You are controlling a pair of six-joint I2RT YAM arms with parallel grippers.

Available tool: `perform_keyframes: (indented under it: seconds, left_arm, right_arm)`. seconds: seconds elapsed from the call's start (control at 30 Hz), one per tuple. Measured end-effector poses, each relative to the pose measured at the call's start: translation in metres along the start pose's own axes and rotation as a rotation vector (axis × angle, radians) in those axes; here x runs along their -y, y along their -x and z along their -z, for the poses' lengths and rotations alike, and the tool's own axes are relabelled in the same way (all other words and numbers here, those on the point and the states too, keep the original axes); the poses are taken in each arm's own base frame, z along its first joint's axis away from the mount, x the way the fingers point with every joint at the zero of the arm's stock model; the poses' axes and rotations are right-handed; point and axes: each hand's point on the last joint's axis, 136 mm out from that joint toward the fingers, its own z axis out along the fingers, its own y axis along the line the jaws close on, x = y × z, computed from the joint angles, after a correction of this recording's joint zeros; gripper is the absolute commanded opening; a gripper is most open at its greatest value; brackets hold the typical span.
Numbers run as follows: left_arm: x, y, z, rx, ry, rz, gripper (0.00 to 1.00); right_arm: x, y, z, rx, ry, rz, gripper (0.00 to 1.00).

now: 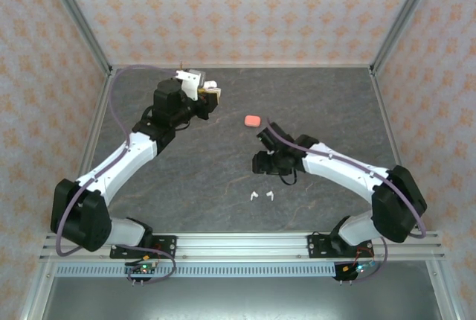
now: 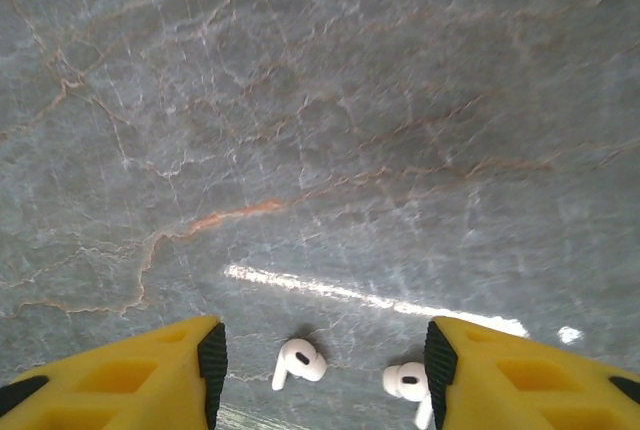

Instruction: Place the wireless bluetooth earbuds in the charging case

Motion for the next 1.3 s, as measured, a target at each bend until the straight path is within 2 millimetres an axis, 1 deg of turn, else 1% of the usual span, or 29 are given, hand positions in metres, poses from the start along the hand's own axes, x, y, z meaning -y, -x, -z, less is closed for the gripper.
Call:
perform_keyframes:
  seconds: [0.1, 0.23, 0.37, 0.5, 0.67, 0.8, 0.97, 1.3]
  left_arm:
    - [-0.006, 0.003, 0.004, 0.075, 0.059, -0.006, 0.0]
    - [-0.012, 0.005, 0.008, 0.14, 0.13, -0.003, 0.0]
    - [-0.022, 0.005, 0.019, 0.203, 0.198, 0.022, 0.0]
    - [-0.032, 0.003, 0.028, 0.243, 0.25, 0.048, 0.0]
    - [-0.037, 0.001, 0.039, 0.284, 0.27, 0.055, 0.0]
    - [-0.039, 0.001, 0.045, 0.308, 0.284, 0.057, 0.0]
    - [-0.041, -0.001, 0.045, 0.313, 0.287, 0.058, 0.0]
    - [-0.039, 0.002, 0.046, 0.335, 0.279, 0.058, 0.0]
  right_arm:
    - [-0.006, -0.013, -0.009, -0.003, -0.044, -0.022, 0.55]
    - [-0.012, -0.024, -0.017, 0.01, -0.087, -0.063, 0.54]
    - [-0.016, -0.041, -0.029, 0.004, -0.135, -0.094, 0.53]
    - [-0.015, -0.061, -0.048, -0.024, -0.198, -0.115, 0.53]
    - [-0.011, -0.075, -0.065, -0.041, -0.263, -0.139, 0.52]
    - [-0.014, -0.076, -0.067, -0.028, -0.279, -0.158, 0.51]
    - [-0.017, -0.072, -0.067, -0.007, -0.277, -0.19, 0.51]
    - [-0.016, -0.069, -0.07, 0.012, -0.298, -0.225, 0.48]
